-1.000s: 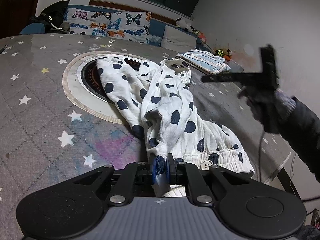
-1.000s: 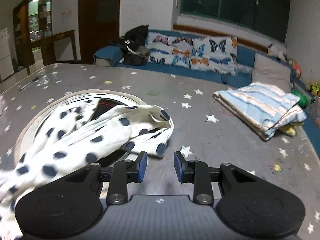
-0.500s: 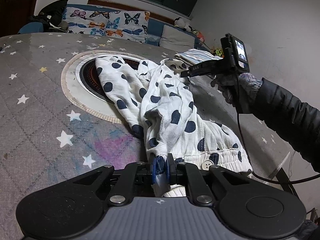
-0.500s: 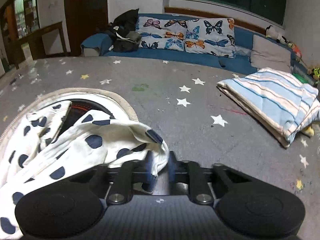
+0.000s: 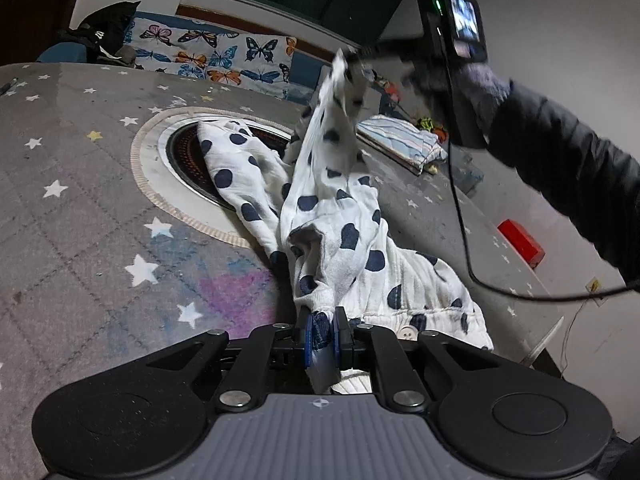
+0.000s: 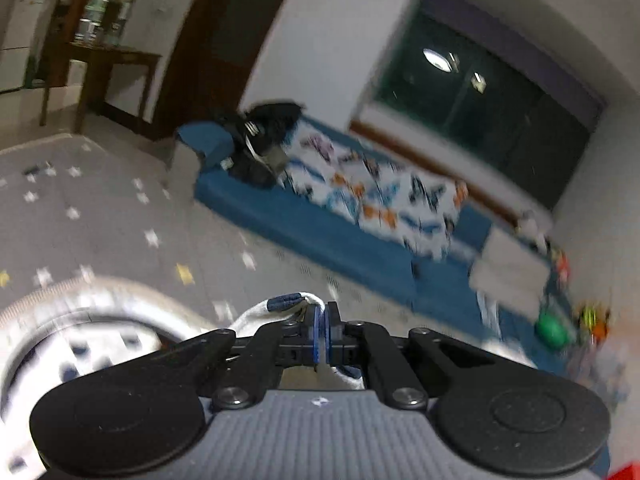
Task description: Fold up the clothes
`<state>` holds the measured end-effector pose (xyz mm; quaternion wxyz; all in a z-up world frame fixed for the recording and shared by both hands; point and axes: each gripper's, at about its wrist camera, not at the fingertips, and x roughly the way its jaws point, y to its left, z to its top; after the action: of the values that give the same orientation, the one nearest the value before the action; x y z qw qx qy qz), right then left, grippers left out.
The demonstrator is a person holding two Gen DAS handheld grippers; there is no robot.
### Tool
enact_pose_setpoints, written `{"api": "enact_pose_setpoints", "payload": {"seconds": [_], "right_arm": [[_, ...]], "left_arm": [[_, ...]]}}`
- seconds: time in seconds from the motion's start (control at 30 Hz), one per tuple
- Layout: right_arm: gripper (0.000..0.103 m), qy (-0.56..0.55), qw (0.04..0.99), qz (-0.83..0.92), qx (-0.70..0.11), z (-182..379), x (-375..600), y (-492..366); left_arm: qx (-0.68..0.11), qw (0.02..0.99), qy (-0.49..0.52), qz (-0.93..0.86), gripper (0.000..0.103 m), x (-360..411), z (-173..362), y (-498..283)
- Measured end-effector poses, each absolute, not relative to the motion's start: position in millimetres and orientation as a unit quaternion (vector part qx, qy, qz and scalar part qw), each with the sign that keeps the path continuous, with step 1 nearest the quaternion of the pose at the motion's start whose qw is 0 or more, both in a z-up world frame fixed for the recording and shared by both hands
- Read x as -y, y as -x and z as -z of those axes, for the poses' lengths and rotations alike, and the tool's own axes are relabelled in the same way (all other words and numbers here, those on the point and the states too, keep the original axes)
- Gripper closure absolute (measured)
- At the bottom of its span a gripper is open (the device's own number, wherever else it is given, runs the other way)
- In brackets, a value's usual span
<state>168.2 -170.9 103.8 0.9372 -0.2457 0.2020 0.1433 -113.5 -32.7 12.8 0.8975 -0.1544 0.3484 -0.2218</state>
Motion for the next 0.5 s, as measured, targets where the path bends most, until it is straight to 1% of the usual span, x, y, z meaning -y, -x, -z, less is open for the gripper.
{"api": "enact_pose_setpoints", "payload": {"seconds": [0.2,0.37,0.43,0.5], "right_arm": [[0.101,0.282,0.925,-0.200,-0.155,-130,87,-167],[0.100,0.294,0.909,-0.260,-0.141,-128,15,-160],[0.098,0.295,0.902,-0.282,-0.144,-124,-6,-155],[0.092,0.294,0.894,-0.304,-0.147,-120,-26,-150]], "left_arm": [[-0.333,0.904,0.171,0.207,0.093,16,-15,132],[-0.328,0.909,0.183,0.182,0.093,2,-15,149],[-0.329,0.910,0.188,0.170,0.093,-3,-14,155],[-0.333,0.909,0.194,0.157,0.093,-8,-12,160]]}}
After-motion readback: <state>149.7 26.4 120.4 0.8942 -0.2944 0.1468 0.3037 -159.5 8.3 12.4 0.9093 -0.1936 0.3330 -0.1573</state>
